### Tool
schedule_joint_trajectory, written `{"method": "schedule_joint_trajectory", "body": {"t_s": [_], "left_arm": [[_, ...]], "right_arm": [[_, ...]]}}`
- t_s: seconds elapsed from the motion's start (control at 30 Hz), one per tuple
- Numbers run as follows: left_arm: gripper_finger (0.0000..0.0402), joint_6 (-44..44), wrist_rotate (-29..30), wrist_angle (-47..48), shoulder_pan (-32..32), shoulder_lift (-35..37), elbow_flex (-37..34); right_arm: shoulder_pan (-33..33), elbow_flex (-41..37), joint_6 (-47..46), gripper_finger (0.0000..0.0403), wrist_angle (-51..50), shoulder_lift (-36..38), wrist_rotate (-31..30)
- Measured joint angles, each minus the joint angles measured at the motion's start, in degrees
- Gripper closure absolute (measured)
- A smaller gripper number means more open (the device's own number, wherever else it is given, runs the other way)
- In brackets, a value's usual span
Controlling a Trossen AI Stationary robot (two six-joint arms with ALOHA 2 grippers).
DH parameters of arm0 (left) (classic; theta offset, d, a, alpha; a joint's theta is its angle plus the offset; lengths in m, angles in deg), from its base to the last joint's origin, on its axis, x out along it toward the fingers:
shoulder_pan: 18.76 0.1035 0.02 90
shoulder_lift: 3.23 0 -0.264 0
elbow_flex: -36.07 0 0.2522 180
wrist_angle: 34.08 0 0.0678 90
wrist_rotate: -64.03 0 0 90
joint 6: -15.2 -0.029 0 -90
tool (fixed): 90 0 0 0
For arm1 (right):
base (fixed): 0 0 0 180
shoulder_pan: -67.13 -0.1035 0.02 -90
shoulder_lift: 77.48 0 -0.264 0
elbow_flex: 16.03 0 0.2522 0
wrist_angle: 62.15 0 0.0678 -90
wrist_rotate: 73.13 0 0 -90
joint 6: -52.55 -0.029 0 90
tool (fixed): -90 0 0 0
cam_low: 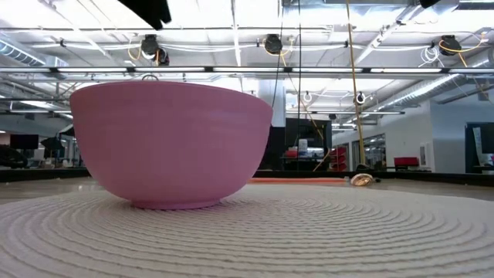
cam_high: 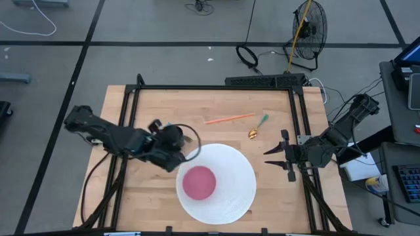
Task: Pick & Place Utensil
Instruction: Put the blue fork in the pink bowl
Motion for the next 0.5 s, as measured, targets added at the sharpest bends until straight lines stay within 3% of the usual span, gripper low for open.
{"method": "schedule_joint_trajectory", "body": {"t_s": [0.17, 0.3, 0.4, 0.5], "left_arm": [[0.0222, 6.9, 5.6, 4.8, -1.9, 2.8, -0.5], [0.0224, 5.4, 8.2, 4.8, -1.5, 2.7, -2.4], [0.0224, 1.5, 14.0, 4.7, -0.2, 2.7, -4.2], [0.0224, 3.1, 19.5, 3.8, 1.7, 2.6, -4.9]], "right_arm": [[1.5, 0.0, 1.9, 0.0273, 0.0, 0.0, -0.1], [3.5, 0.0, 4.5, 0.0273, 0.0, 0.0, -0.1], [5.0, 0.0, 5.9, 0.0273, 0.0, 0.0, -0.1], [6.1, 0.0, 6.5, 0.0273, 0.0, 0.0, 0.0]]}}
